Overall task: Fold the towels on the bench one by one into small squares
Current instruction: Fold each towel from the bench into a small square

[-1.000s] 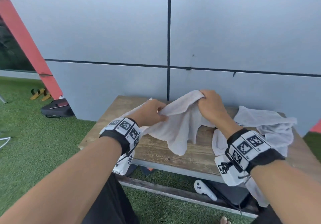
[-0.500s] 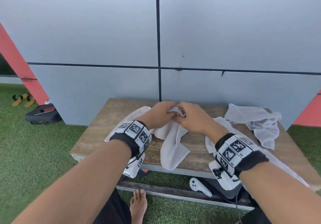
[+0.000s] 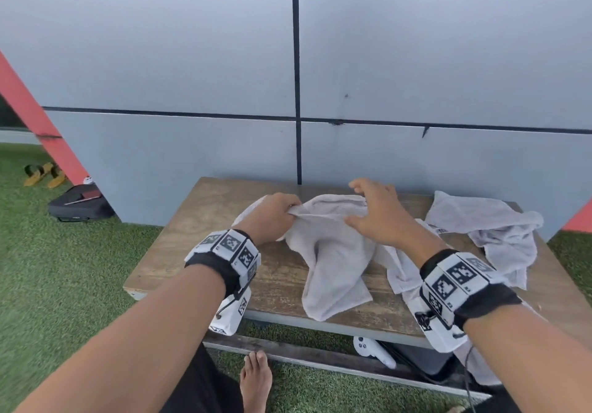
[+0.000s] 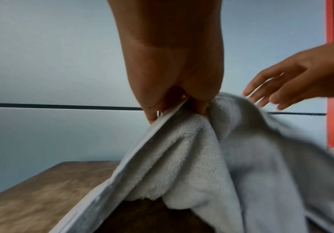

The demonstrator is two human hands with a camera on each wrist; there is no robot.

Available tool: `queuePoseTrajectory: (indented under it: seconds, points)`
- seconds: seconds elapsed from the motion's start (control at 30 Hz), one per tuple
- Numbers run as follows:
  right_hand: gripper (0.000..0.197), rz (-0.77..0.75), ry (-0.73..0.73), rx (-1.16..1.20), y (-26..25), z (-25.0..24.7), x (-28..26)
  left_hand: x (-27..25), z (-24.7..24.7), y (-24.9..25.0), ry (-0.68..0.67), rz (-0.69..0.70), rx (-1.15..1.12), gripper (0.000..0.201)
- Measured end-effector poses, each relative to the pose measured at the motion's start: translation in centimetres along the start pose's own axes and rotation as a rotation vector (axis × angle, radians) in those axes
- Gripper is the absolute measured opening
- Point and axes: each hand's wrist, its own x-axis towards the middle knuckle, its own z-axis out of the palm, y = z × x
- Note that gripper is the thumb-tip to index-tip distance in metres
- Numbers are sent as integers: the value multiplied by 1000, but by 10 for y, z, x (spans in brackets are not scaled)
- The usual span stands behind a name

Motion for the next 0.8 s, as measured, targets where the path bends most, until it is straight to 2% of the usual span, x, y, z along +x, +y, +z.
queuePoseTrajectory:
  seconds: [0.03, 0.07, 0.17, 0.2, 0.3, 0.4, 0.47, 0.6, 0.67, 0.7, 0.8]
  points:
    - [64, -38, -61, 4, -2, 6, 1, 2, 0, 10, -29, 63, -13, 34]
    - [62, -82, -95, -21, -6, 10, 1, 5, 1, 21, -47, 104, -21, 33]
    - [27, -172, -55, -169, -17, 19, 5, 13, 1, 42, -37, 183, -39, 18]
    - [24, -161, -26, -195, -18, 18, 7, 15, 0, 42, -24, 194, -33, 15]
    - [41, -141, 90, -203, -12, 15, 13, 21, -3, 27, 71, 143, -17, 13]
    - [42, -84, 195, -115, -5, 8, 15, 20, -8, 1, 167, 5, 30, 14]
    - [40, -16, 214, -69, -1, 5, 17, 17, -9, -13, 202, -61, 47, 16]
    - [15, -27, 130, 34, 3, 15, 17, 9, -8, -8, 237, -34, -58, 19]
    - [43, -107, 25, 94, -8, 23, 14, 9, -7, 3, 229, 9, -122, 19]
    - [51, -148, -4, 100, -15, 25, 13, 9, -6, 10, 209, 38, -145, 19]
    - [31, -259, 60, 75, -32, 31, 15, 9, -5, 28, 140, 112, -181, 23]
